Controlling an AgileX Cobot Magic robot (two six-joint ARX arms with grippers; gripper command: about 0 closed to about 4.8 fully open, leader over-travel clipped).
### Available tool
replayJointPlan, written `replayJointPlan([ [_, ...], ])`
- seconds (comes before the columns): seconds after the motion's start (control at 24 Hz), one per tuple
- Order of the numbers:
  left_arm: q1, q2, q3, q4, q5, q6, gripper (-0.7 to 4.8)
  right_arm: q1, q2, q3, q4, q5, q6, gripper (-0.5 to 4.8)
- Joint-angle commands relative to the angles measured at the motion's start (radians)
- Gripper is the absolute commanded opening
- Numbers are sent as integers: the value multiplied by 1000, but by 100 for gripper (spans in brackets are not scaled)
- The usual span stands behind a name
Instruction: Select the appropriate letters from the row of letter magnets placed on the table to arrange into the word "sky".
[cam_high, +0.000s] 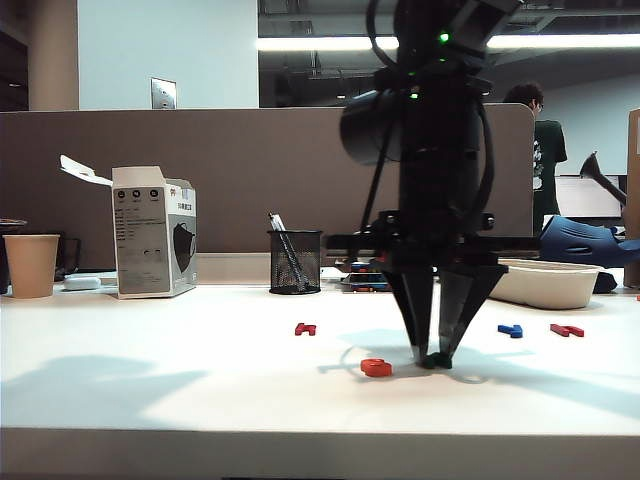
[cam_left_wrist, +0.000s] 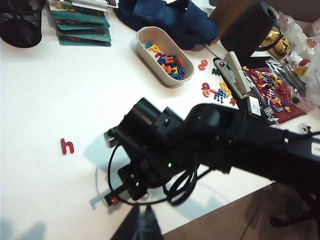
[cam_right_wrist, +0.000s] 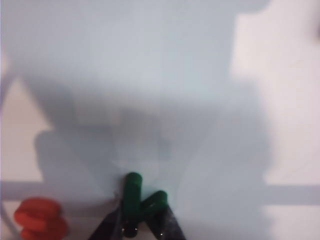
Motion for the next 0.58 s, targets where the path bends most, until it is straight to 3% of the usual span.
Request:
replayJointPlan([
  [0.04, 2, -3, 4, 10, -3, 1, -5, 39, 16, -28, -18, -9, 27, 81],
  [0.58, 2, -3, 4, 10, -3, 1, -5, 43, -18, -36, -25, 21, 35, 109],
])
